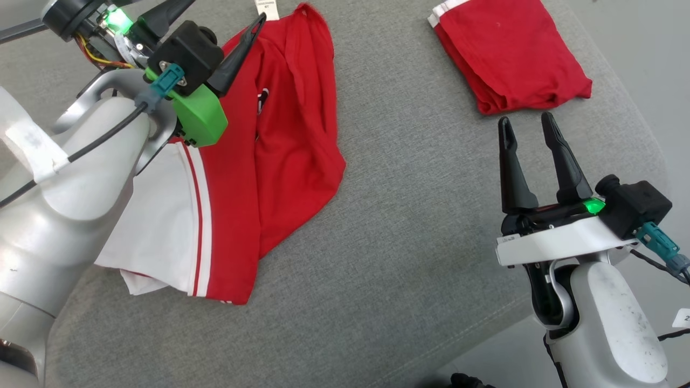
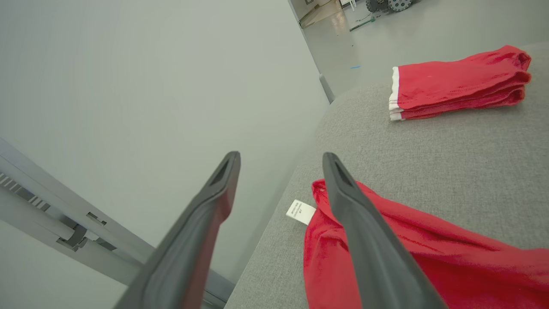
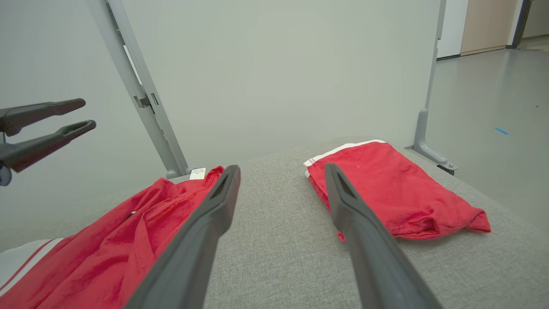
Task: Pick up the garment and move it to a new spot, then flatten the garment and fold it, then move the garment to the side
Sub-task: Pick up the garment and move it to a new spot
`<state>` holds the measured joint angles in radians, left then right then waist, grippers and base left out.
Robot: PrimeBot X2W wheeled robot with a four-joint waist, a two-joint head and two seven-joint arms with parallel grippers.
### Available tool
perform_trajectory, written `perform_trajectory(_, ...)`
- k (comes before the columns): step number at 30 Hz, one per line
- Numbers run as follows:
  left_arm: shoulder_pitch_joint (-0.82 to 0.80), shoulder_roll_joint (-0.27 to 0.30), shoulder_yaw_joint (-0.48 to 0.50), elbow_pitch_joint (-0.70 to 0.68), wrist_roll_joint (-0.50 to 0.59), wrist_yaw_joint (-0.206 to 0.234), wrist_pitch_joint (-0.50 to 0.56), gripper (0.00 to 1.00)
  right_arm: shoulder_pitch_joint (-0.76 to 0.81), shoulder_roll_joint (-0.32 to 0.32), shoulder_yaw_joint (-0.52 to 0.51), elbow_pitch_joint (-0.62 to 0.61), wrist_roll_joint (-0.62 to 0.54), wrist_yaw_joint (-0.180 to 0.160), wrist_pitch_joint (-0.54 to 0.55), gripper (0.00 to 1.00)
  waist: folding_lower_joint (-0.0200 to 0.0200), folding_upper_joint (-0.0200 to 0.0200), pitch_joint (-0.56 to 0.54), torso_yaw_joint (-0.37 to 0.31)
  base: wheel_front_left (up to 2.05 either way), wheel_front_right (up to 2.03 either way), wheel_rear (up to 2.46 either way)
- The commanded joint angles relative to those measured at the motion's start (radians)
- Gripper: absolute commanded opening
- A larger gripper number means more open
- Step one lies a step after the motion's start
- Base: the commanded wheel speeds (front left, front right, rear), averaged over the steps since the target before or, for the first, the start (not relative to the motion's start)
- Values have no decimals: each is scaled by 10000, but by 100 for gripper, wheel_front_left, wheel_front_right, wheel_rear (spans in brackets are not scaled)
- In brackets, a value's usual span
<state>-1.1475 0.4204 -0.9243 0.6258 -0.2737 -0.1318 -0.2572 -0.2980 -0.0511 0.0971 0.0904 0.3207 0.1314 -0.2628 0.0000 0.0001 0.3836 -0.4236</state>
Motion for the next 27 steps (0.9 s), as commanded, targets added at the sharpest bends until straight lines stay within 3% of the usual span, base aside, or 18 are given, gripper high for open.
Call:
perform_trajectory(1,-86,-32,111,57,-103,35,-71,100,-79,7,9,28,-109,-16,-26,100,0,-1,-226,447,0,0,0)
perform_trajectory(7,801,21,1077,-900,-540,501,-78,100,-87,-2,-53,25,-540,-16,-26,100,0,-1,-828,1559,0,0,0)
perform_trajectory(11,2064,8,2415,-2148,-1236,1072,-81,100,109,-8,-133,120,-896,-16,-26,100,0,-1,-1329,2387,0,0,0)
perform_trajectory(16,4173,-13,3913,-3809,-1296,1713,-81,100,315,-5,-179,262,-1261,-16,-27,100,0,-1,-1882,3333,0,0,0)
perform_trajectory(20,5982,-335,4821,-4816,-1178,2048,-70,100,424,-11,-117,295,-1406,-16,-27,100,0,-1,-2182,3782,0,0,0)
perform_trajectory(27,8737,-1366,5892,-5773,-498,2101,-72,100,856,-9,-122,379,-1584,-16,-28,100,0,-1,-2552,4215,0,0,0)
